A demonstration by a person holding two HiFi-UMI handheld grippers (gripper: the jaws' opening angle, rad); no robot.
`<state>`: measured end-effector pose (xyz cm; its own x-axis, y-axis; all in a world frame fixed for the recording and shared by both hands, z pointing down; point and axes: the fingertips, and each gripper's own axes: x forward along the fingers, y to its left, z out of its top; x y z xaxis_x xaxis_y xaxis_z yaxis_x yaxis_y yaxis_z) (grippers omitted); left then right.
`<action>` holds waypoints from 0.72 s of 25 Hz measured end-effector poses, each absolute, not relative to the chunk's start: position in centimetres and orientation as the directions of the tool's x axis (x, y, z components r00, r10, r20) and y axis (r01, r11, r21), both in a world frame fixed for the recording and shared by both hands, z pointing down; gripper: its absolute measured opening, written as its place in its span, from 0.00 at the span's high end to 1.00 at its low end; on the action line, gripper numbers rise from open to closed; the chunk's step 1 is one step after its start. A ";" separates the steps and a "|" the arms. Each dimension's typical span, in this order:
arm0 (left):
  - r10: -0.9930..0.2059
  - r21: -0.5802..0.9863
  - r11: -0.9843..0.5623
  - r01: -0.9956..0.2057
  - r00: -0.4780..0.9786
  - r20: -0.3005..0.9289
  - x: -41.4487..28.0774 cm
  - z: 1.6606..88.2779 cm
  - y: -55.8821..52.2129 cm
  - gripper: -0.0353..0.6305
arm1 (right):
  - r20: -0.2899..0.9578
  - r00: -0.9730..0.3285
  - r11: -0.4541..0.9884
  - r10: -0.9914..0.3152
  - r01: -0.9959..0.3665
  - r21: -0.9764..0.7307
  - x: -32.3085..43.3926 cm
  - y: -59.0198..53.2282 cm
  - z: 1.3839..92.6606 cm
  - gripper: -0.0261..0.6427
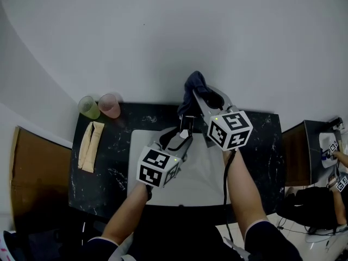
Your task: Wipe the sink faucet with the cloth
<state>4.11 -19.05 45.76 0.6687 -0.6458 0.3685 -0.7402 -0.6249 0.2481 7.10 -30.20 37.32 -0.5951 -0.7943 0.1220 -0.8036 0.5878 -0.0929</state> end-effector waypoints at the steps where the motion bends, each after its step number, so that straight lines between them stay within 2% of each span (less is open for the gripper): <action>1: -0.645 0.252 -0.624 -0.739 0.670 0.367 4.1 45.8 -19.0 0.65 | 0.127 -0.594 0.589 -0.794 -0.804 -0.083 7.0 -30.6 37.3 0.79; 7: -0.642 0.252 -0.630 -0.735 0.675 0.365 4.2 45.8 -19.0 0.66 | 0.156 -0.575 0.582 -0.803 -0.813 -0.001 6.5 -32.4 37.3 0.79; 18: -0.630 0.248 -0.641 -0.727 0.682 0.371 4.6 46.0 -19.0 0.65 | 0.192 -0.646 0.652 -0.738 -0.757 -0.043 6.1 -29.9 37.4 0.79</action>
<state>4.56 -19.02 45.98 0.6821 -0.6301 0.3711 -0.7267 -0.6406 0.2481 6.05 -29.92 37.39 -0.6465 -0.7383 0.1923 -0.7571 0.6518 -0.0429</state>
